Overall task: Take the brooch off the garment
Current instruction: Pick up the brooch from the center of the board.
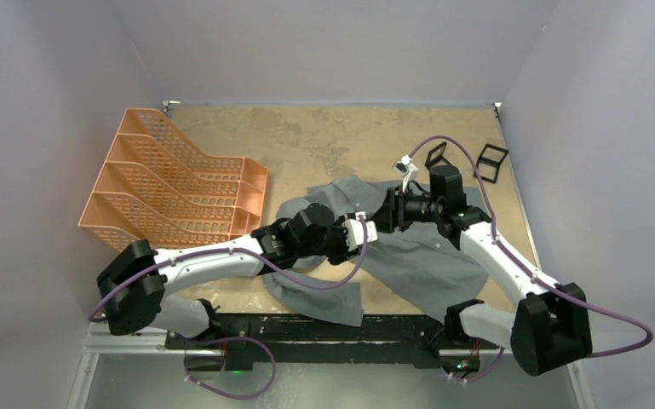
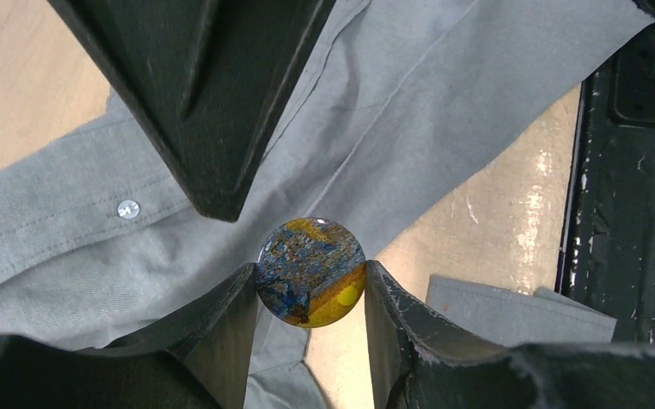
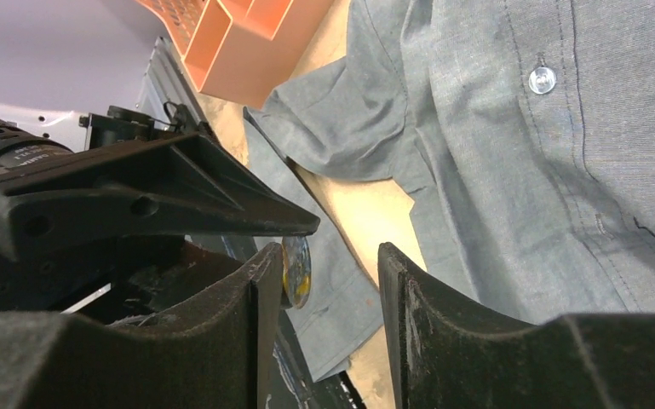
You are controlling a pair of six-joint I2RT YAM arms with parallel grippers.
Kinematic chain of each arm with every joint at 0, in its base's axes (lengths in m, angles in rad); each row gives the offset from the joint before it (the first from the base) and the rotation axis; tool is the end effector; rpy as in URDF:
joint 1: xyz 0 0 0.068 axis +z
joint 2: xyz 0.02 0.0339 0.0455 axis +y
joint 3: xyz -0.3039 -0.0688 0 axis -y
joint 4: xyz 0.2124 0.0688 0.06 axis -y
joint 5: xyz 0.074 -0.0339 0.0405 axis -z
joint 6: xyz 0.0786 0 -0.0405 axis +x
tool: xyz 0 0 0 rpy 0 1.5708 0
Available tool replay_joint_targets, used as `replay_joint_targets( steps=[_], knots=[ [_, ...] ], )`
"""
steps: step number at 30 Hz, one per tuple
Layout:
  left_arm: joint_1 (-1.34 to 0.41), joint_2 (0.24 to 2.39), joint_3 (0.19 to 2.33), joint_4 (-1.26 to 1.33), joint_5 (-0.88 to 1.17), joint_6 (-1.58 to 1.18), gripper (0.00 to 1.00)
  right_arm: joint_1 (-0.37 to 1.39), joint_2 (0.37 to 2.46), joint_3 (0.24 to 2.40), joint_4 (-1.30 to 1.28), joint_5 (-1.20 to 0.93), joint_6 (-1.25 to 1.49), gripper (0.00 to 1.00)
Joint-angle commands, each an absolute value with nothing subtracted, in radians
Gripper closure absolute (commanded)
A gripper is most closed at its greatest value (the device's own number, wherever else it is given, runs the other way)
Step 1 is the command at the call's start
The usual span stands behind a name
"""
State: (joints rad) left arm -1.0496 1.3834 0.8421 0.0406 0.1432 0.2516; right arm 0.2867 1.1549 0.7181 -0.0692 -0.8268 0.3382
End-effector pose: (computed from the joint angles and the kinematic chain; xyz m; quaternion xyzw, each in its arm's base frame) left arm 0.1444 -0.2740 0.2812 0.5487 0.6607 -0.2543 0.4447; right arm 0.2008 0.1195 0.2943 -0.1835 0.7940 0.4723 0.3359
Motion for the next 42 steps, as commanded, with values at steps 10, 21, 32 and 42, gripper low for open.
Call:
replay_joint_targets(
  steps=[10,21,32,42],
  knots=[
    [-1.063,1.367,0.919,0.034,0.176,0.286,0.74,0.33,1.17,0.727,-0.071,-0.913,0.294,0.59],
    [-1.065,1.37,0.923,0.022,0.167,0.29,0.74,0.348,1.18,0.721,-0.078,-0.923,0.277,0.74],
    [-1.065,1.372,0.927,0.021,0.146,0.298,0.74,0.35,1.188,0.715,-0.083,-0.962,0.259,1.0],
    [-1.065,1.287,0.853,0.09,-0.061,0.225,0.52,0.341,1.153,0.715,-0.006,-0.963,0.341,1.0]
  ],
)
